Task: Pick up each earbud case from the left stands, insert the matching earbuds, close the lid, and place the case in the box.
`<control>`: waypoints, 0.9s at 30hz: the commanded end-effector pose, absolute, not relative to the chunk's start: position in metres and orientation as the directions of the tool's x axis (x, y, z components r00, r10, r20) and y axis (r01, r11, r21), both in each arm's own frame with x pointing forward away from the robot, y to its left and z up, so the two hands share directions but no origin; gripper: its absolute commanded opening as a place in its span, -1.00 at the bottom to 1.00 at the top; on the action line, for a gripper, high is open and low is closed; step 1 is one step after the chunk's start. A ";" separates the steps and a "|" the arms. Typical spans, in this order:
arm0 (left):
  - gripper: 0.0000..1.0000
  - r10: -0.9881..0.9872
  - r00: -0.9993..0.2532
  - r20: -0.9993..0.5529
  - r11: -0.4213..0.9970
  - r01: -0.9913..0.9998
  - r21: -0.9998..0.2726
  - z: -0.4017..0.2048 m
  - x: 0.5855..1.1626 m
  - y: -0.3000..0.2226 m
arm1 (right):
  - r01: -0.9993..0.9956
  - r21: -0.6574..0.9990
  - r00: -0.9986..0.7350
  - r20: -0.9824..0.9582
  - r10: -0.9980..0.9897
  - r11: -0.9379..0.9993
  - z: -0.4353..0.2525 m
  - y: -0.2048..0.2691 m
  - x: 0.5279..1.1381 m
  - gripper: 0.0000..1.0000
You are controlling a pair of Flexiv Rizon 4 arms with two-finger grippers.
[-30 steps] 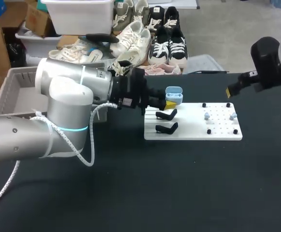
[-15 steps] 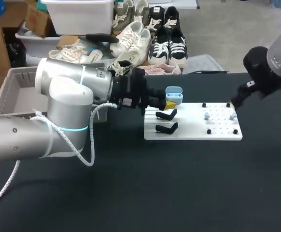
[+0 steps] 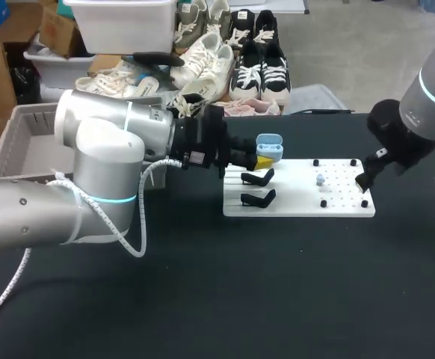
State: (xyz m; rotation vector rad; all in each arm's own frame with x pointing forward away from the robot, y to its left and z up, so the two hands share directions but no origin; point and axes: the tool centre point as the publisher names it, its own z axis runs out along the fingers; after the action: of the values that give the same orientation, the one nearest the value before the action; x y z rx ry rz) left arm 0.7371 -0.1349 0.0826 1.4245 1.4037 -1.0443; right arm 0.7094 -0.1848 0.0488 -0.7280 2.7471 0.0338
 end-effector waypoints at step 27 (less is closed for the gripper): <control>-1.00 0.282 0.019 -0.959 0.000 1.000 0.019 0.082 0.737 -0.135 | -0.498 0.005 -0.853 -0.181 -0.489 0.867 0.049 -0.174 0.729 0.33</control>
State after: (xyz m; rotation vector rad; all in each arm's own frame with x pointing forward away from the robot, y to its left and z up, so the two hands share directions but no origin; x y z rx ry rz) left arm 0.7371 -0.1349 0.0826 1.4246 1.4038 -1.0442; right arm 0.7196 -0.1784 0.0484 -0.7494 2.8222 0.0843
